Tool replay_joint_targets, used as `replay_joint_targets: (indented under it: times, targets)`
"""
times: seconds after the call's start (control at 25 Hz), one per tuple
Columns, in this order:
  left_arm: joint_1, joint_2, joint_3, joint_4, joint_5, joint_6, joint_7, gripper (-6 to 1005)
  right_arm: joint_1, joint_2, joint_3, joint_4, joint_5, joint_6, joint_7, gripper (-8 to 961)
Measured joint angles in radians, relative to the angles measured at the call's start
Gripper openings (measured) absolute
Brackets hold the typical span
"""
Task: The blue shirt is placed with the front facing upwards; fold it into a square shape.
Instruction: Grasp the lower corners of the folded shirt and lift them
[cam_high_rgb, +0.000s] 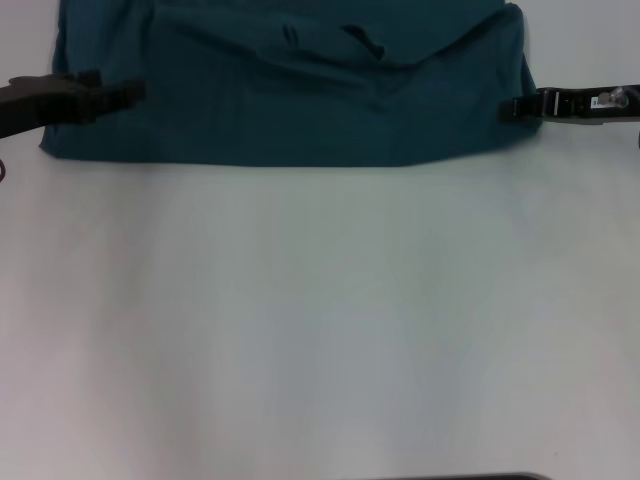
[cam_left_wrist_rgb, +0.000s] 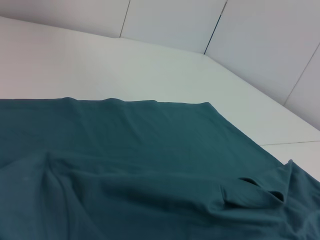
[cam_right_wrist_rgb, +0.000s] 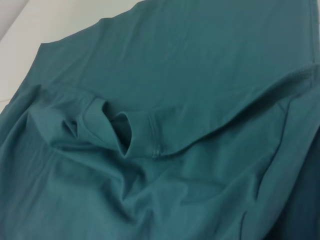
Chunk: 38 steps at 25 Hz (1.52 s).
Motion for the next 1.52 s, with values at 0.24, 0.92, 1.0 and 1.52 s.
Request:
replay_joint_targets:
  times: [0.24,0.92,1.0,1.52]
  targets:
    - [0.0,0.0,0.0,0.0,0.0,0.001,0.0,683,-0.004,0.0,0.003,-0.001,0.001,0.004,-0.002,208]
    - [0.027,0.018,0.0,0.043,0.076,-0.177,-0.008,672,-0.023,-0.006,0.009,-0.003,0.027,0.006,-0.013,40]
    - [0.017,0.019,0.0,0.07,0.097,-0.217,-0.007,671,-0.023,-0.006,0.009,-0.003,0.027,0.006,-0.012,40]
    - [-0.018,0.02,0.012,0.107,0.177,-0.271,-0.009,663,-0.024,-0.006,0.02,-0.003,0.027,0.001,-0.007,42]
